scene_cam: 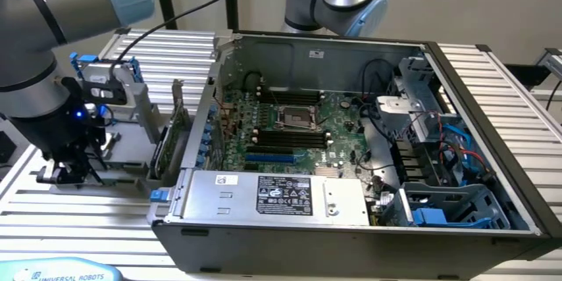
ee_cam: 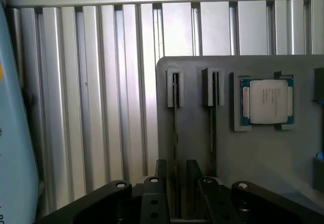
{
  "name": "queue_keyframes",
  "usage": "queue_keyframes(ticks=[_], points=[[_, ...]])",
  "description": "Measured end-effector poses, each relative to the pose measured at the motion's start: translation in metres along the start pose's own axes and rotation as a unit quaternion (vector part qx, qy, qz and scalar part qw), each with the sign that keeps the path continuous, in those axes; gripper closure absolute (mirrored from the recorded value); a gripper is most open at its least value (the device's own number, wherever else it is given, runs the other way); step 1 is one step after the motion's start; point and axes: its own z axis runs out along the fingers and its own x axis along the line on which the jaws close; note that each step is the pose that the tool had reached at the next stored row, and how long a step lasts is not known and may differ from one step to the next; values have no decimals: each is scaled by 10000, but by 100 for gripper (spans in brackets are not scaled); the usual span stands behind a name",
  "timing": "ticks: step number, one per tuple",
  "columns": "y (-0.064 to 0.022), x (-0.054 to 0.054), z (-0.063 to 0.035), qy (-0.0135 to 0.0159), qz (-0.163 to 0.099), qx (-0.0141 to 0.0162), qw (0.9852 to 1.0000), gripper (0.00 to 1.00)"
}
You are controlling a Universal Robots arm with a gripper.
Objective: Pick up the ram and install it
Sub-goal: 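Pick up the ram and move it above insertion slot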
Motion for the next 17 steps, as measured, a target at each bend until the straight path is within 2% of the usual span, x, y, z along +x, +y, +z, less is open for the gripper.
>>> queue_keyframes(ticks=[10,17], points=[[-5,2,176,2,-90,-3,10000,69],[3,-11,196,-1,-132,-4,9999,69]])
